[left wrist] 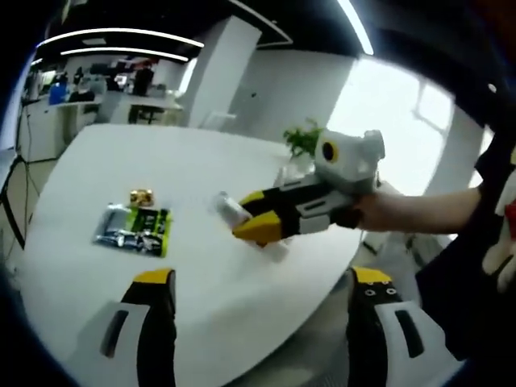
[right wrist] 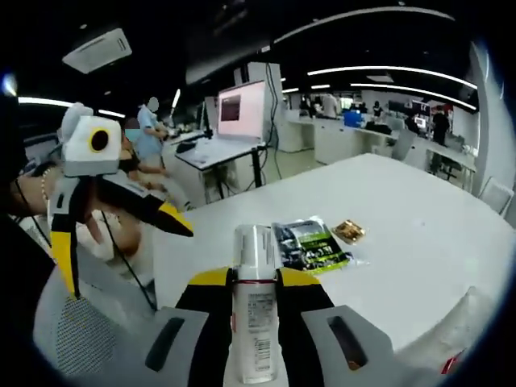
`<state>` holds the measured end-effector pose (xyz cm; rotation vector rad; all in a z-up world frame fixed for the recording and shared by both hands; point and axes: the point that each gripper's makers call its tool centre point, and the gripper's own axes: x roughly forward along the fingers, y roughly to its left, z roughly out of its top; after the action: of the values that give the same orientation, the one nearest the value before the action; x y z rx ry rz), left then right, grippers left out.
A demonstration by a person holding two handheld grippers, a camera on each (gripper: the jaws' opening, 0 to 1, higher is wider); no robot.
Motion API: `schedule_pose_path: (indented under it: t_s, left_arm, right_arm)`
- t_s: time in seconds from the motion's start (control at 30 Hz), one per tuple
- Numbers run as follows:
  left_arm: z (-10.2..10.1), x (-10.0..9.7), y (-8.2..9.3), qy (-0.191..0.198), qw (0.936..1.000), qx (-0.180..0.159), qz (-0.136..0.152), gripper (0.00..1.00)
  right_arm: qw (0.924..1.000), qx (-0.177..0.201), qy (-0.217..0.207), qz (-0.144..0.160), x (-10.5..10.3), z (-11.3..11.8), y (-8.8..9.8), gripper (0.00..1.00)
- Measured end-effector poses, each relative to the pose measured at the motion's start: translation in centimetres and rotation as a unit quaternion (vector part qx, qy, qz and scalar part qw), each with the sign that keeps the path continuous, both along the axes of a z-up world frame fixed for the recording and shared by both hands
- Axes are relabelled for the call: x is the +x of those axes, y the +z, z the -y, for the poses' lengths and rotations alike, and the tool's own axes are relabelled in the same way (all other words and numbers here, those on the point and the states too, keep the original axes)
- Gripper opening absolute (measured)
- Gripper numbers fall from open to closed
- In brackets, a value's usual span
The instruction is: Arrange the skincare products in the storage area until every visible bottle or jar stands upright without overlapping.
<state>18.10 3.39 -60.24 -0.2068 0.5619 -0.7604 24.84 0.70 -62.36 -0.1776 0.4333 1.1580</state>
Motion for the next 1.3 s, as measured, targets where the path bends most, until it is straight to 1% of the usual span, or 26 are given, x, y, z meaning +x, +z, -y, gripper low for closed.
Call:
schedule_pose_path:
  t_s: [0.03,0.13,0.23,0.37,0.43,0.63,0.8,0.93,1.0,1.17,1.23,1.3]
  left_arm:
    - [0.0,0.0,0.2,-0.002,1.0,-0.001,0.002,0.79]
    - [0.0,0.1,0.9,-0.004,0.9999,-0.011,0.009,0.77]
    - [0.0,0.1,1.7,-0.003,0.9996,-0.027,0.012,0.76]
    - [0.0,0.3,2.9,-0.001,0.998,-0.06,0.022,0.71]
    - [-0.1,0.4,3.3,-0.002,0.9972,-0.07,0.024,0.66]
    - [0.7,0.0,4.8,-0.015,0.9949,-0.094,0.033,0.56]
    - [1.1,-0.1,5.7,-0.028,0.9946,-0.088,0.046,0.45]
    - [1.8,-0.4,6.4,-0.049,0.9935,-0.085,0.057,0.36]
    - [2.2,-0.6,6.9,-0.059,0.9923,-0.089,0.063,0.32]
    - [3.4,-1.0,7.5,-0.08,0.9899,-0.096,0.067,0.29]
    - [3.6,-1.2,7.7,-0.086,0.9889,-0.1,0.069,0.24]
    - [3.8,-1.3,8.0,-0.096,0.9866,-0.108,0.076,0.17]
  right_arm:
    - [0.9999,0.013,0.005,-0.006,-0.4,0.1,0.2,0.2]
    - [0.9991,0.036,0.015,-0.016,-1.2,0.4,0.7,0.2]
    - [0.9949,0.089,0.032,-0.037,-2.6,0.1,2.1,0.2]
    - [0.9883,0.136,0.047,-0.051,-3.9,-0.1,3.8,0.2]
    - [0.9852,0.152,0.059,-0.053,-4.7,-0.2,4.6,0.2]
    - [0.9802,0.173,0.081,-0.053,-6.3,-0.3,5.9,0.2]
    - [0.9777,0.178,0.098,-0.053,-7.5,0.0,6.2,0.2]
    - [0.9764,0.18,0.109,-0.05,-8.4,0.4,6.5,0.2]
    - [0.975,0.185,0.113,-0.05,-8.6,0.4,6.8,0.2]
    - [0.9712,0.196,0.126,-0.048,-9.4,0.2,7.8,0.2]
    - [0.9704,0.197,0.132,-0.047,-9.8,0.0,8.0,0.2]
    - [0.97,0.197,0.135,-0.046,-9.9,0.0,8.1,0.2]
